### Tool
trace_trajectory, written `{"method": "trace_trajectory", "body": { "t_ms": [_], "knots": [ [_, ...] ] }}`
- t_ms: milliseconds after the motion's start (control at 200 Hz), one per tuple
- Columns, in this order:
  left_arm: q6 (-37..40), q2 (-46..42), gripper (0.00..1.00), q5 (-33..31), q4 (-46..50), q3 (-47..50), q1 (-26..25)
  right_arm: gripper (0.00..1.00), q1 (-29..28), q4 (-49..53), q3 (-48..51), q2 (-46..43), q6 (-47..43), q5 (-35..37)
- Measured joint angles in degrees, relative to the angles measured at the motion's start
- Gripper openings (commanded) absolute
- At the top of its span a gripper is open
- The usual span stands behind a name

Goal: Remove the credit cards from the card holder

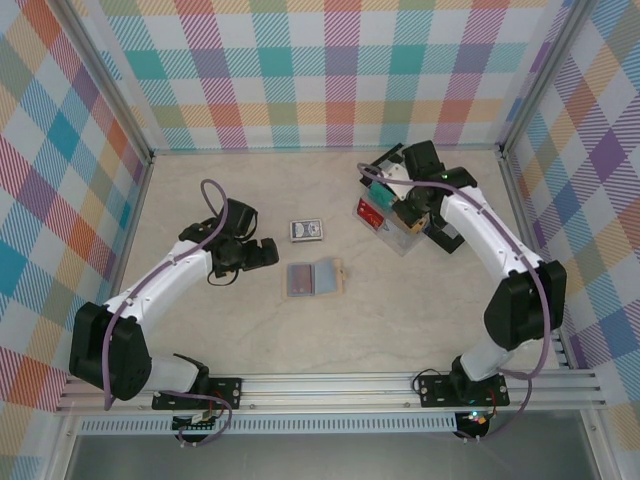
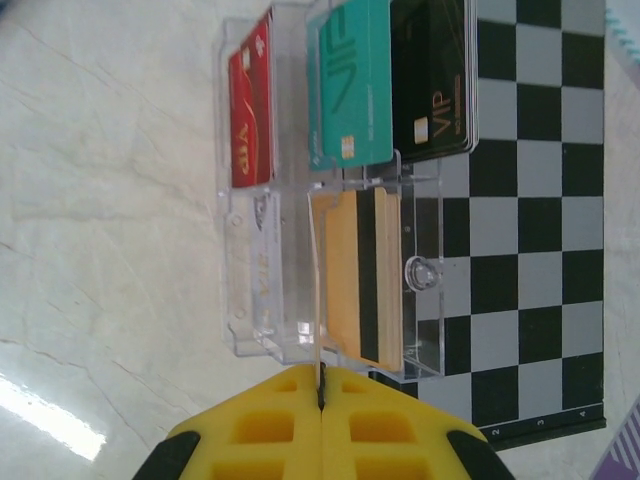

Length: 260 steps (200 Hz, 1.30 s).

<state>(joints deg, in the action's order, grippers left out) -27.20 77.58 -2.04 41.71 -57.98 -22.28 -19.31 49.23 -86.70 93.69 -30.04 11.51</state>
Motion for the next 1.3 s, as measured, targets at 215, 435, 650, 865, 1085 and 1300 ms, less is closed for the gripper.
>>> {"method": "trace_trajectory", "body": {
  "t_ms": [215,435,650,865,1085,1300],
  "knots": [
    [0.0,-0.4,1.00,0.0,0.0,0.5,0.1,0.00,3.7,4.0,-7.4,6.4,-4.4,-3.5],
    [-0.1,-1.4,1.00,0.1,0.0,1.6,0.1,0.00,5.4,6.2,-11.0,10.2,-6.9,-6.0],
    [-0.2,-1.4,1.00,1.0,-0.1,1.7,0.4,0.00,6.2,8.8,-13.0,14.2,-7.1,-7.9],
    [-0.2,-1.1,1.00,1.1,-0.2,1.7,0.4,0.00,6.2,9.1,-14.2,16.0,-7.1,-7.1],
    [-0.2,-0.3,1.00,1.1,-0.5,1.9,0.4,0.00,6.3,9.2,-15.5,18.9,-7.1,-5.7],
    [-0.2,0.2,1.00,1.2,-0.9,2.3,0.4,0.04,6.6,10.4,-15.5,19.6,-7.0,-5.3]
  ]
}}
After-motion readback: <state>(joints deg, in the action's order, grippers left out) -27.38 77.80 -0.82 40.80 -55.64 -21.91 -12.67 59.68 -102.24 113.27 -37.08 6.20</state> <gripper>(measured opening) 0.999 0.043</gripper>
